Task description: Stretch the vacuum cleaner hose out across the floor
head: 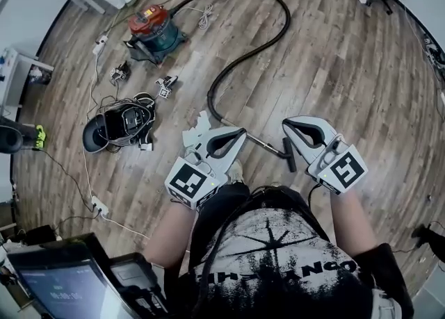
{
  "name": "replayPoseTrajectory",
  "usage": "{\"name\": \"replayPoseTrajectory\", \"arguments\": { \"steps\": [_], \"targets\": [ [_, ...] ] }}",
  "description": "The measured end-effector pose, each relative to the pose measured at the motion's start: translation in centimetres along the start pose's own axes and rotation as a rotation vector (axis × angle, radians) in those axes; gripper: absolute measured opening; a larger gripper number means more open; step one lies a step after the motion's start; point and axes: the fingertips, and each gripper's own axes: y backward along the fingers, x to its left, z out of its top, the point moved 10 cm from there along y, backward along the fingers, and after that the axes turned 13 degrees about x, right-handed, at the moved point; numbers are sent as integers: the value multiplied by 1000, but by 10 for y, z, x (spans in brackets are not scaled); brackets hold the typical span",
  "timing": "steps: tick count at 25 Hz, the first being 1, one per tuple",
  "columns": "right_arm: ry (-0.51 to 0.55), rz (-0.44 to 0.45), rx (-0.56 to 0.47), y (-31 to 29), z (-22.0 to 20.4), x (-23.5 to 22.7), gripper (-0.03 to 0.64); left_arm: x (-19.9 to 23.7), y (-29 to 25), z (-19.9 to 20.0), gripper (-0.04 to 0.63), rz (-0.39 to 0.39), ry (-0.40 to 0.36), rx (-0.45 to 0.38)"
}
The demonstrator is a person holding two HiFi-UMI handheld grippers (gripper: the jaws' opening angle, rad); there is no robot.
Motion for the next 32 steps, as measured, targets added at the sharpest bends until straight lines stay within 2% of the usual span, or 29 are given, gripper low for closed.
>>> {"name": "replayPoseTrajectory", "arguments": {
  "steps": [6,10,13,17,20,24,27,29,32],
  "targets": [
    [-11,64,40,34,-41,-8,6,-53,-23,-2,2,49,45,15],
    [-67,65,45,27,-69,-21,6,-56,-35,-9,1,82,53,20],
    [-87,64,106,1,-88,-25,6,-40,-34,-25,0,82,75,33],
    [9,18,138,-55,-106,-31,6,7,-35,-40,0,81,2,27],
    [29,-1,208,-105,-134,-41,9,46,-36,-65,0,91,-6,9],
    [-42,33,339,-175,-208,-51,80,86,-44,-122,0,128,86,-27],
    [-83,54,423,-225,-284,-59,129,104,-69,-170,1,156,65,-22],
    [-97,79,484,-255,-348,-60,147,110,-92,-206,0,169,56,-25],
    [-122,133,585,-311,-470,-59,172,120,-132,-269,0,207,77,-62]
  ]
}}
